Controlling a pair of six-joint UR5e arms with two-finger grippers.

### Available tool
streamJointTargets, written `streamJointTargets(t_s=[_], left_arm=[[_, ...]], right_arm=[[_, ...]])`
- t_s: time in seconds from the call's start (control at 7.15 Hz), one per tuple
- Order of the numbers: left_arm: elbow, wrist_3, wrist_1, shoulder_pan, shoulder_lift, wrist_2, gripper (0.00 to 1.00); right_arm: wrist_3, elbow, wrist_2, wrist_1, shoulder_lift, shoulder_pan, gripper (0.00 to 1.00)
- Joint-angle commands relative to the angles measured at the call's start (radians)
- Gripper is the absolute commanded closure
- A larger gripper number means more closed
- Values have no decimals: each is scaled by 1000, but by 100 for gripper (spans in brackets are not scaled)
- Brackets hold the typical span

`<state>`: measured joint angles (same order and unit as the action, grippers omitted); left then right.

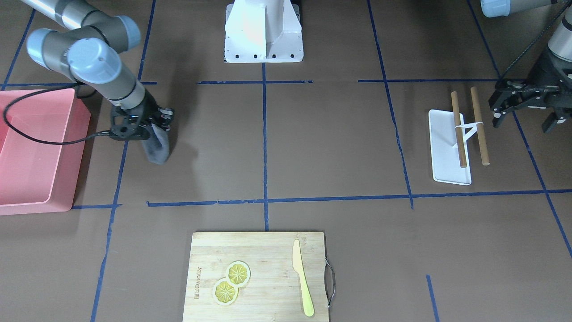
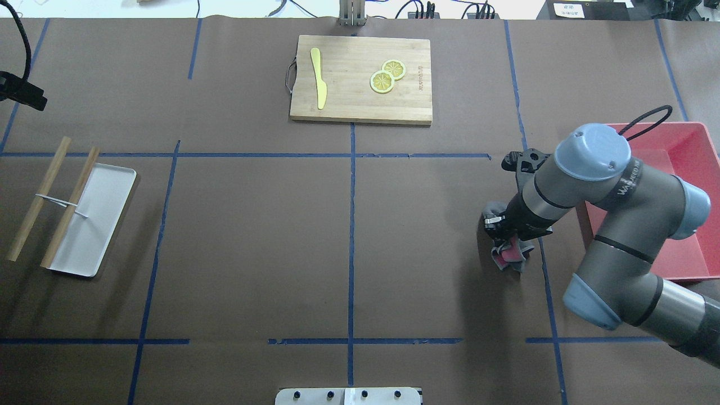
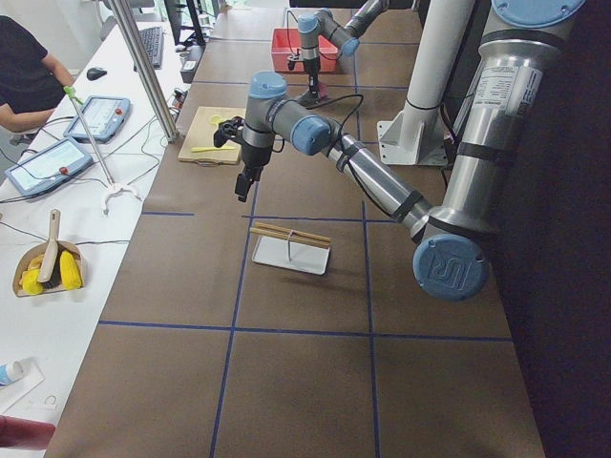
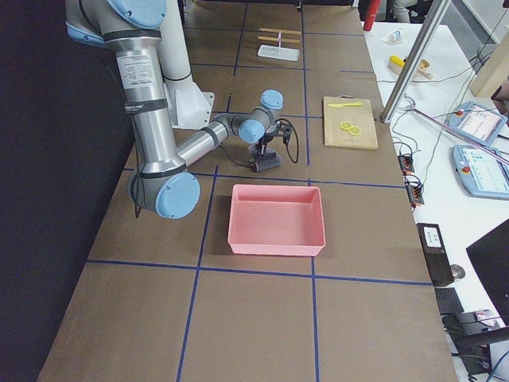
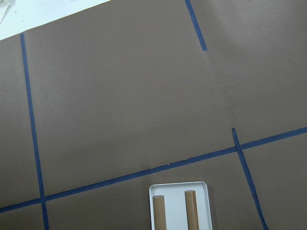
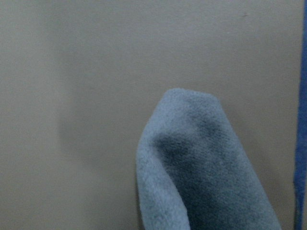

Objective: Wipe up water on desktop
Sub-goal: 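Wipe the table surface with the cloth held in the right gripper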

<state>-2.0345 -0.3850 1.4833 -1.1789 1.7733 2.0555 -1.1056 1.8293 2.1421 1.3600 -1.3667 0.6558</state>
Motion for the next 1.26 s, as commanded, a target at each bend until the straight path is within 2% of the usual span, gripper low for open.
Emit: streamJointTargets(t_s=[0.0,0.14,0.42,0.56,0.84,0.98,1.12], left_arm=[[-1,0,0,-5,2,2,0],[-3,0,0,-7,2,2,0],[-9,0,0,-13,2,3,0],[-10,0,-2,-16,2,5,0],[-10,-2,0,-36,0,53,0],[-9,0,-2,-42,0,58,0],[-9,-2,-2,-42,0,60,0]], right_arm=[[23,9,-13,7,-14,-21,99],[14,-22,-11,8,47,-27,99],[-135,-94,-21,104,255,-91,99],[-201,-144,-56,114,343,-128,99],[-314,-261,-70,114,516,-148,99],[-321,-208,-55,119,509,-106,99],[-318,-44,-19,178,407,-37,99]])
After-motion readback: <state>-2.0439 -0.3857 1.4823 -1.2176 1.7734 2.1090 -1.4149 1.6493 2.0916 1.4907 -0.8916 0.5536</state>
